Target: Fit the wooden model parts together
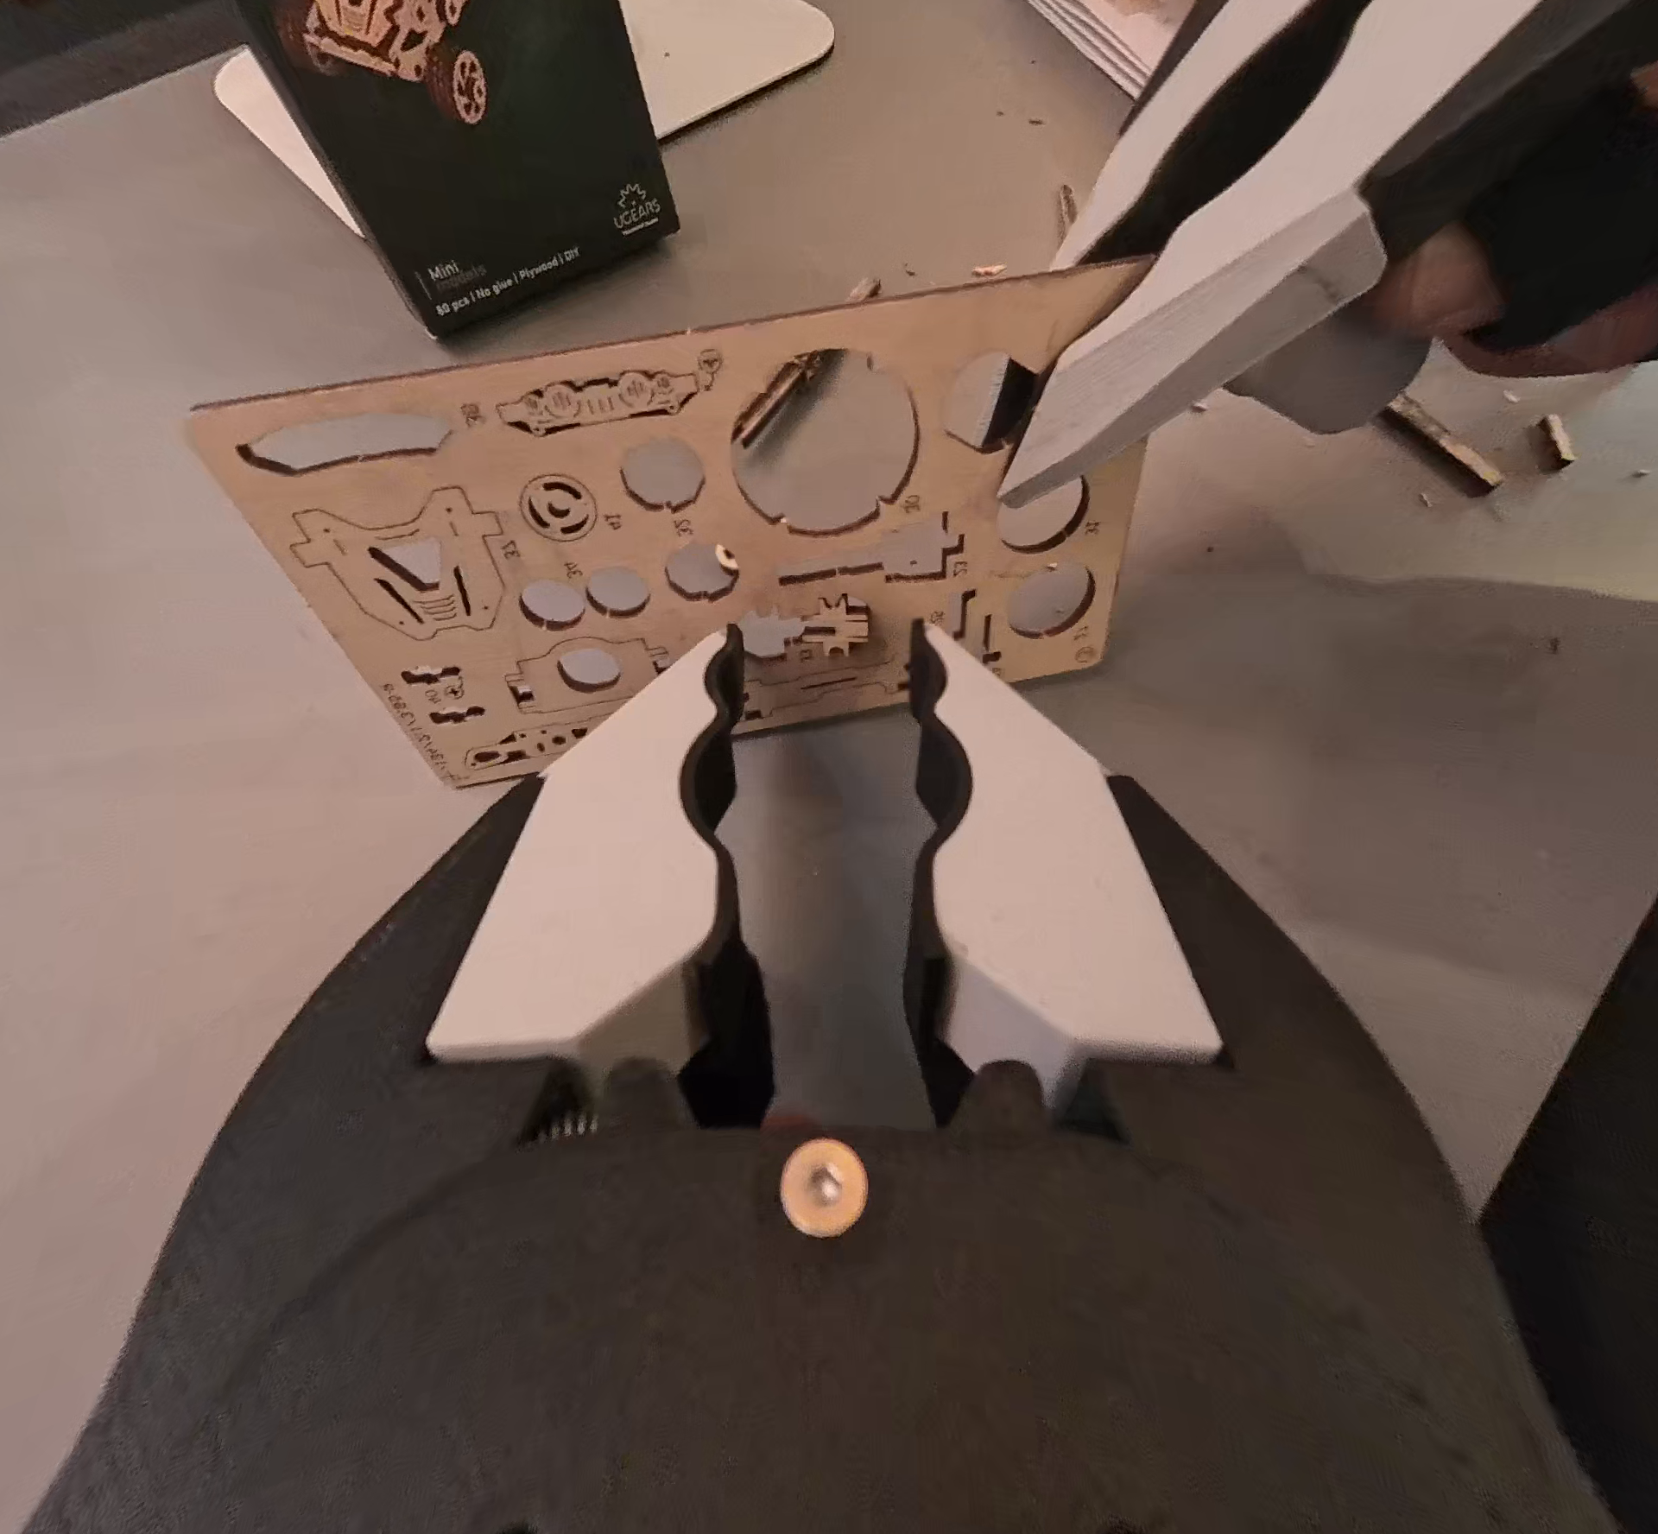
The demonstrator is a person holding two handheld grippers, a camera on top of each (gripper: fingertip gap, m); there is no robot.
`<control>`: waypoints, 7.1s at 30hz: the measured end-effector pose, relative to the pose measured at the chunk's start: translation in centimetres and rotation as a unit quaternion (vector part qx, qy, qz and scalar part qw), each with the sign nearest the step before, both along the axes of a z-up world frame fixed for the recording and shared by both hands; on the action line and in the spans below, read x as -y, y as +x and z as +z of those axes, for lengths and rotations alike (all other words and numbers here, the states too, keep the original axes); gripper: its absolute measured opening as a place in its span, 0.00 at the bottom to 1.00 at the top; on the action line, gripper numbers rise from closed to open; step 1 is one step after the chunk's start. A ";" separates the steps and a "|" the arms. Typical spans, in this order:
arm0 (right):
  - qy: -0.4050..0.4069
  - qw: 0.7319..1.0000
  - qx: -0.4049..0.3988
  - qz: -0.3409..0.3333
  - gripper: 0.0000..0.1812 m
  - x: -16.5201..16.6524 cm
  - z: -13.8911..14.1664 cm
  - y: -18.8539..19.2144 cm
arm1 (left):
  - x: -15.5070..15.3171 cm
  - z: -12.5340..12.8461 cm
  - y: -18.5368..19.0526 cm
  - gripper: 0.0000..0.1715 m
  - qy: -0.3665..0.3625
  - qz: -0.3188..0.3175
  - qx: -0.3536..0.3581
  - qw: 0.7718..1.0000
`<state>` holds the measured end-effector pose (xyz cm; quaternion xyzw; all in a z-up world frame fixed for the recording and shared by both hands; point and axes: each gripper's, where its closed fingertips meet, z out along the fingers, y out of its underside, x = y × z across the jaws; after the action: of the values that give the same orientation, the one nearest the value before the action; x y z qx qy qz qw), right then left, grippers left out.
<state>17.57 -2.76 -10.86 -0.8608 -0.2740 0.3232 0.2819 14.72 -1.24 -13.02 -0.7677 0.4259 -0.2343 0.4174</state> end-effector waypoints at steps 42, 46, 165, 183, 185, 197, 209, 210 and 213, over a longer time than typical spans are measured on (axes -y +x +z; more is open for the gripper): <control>0.010 1.000 0.026 0.004 0.01 -0.2 -0.3 0.1 | -0.2 0.2 0.5 0.00 -0.031 -0.034 0.027 0.999; 0.015 0.999 0.029 0.004 0.01 -0.2 -0.3 0.0 | -0.3 0.3 0.4 0.00 -0.019 -0.027 0.024 0.999; 0.023 0.998 0.057 0.033 0.01 -0.5 -0.4 0.7 | -2.9 -0.9 0.2 0.32 -0.060 -0.050 0.003 0.997; 0.033 0.996 0.068 0.036 0.01 -0.5 -0.4 0.7 | -3.9 -0.7 -0.8 0.15 -0.077 -0.059 0.019 0.995; 0.027 0.998 0.054 0.029 0.01 -0.6 -0.3 0.9 | -3.2 -0.1 -0.8 0.21 -0.085 -0.069 0.046 0.993; 0.023 0.998 0.052 0.020 0.01 -0.8 -0.4 0.7 | 0.7 0.5 1.5 0.14 0.097 -0.028 -0.039 0.994; 0.005 0.999 0.041 0.022 0.01 -0.8 -0.6 0.8 | 0.3 -0.3 1.1 0.00 0.144 -0.042 -0.103 0.983; 0.000 0.999 0.037 0.022 0.01 -0.8 -0.6 0.9 | 0.1 -0.1 0.8 0.00 0.151 -0.040 -0.108 0.982; -0.008 0.999 0.030 0.023 0.01 -0.9 -0.6 0.9 | -0.4 -0.6 0.8 0.00 0.166 -0.057 -0.135 0.975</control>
<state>18.50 -1.88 -11.50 -0.8659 -0.2993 0.3057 0.2593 15.53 -0.87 -13.67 -0.6865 0.5542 -0.0780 0.4642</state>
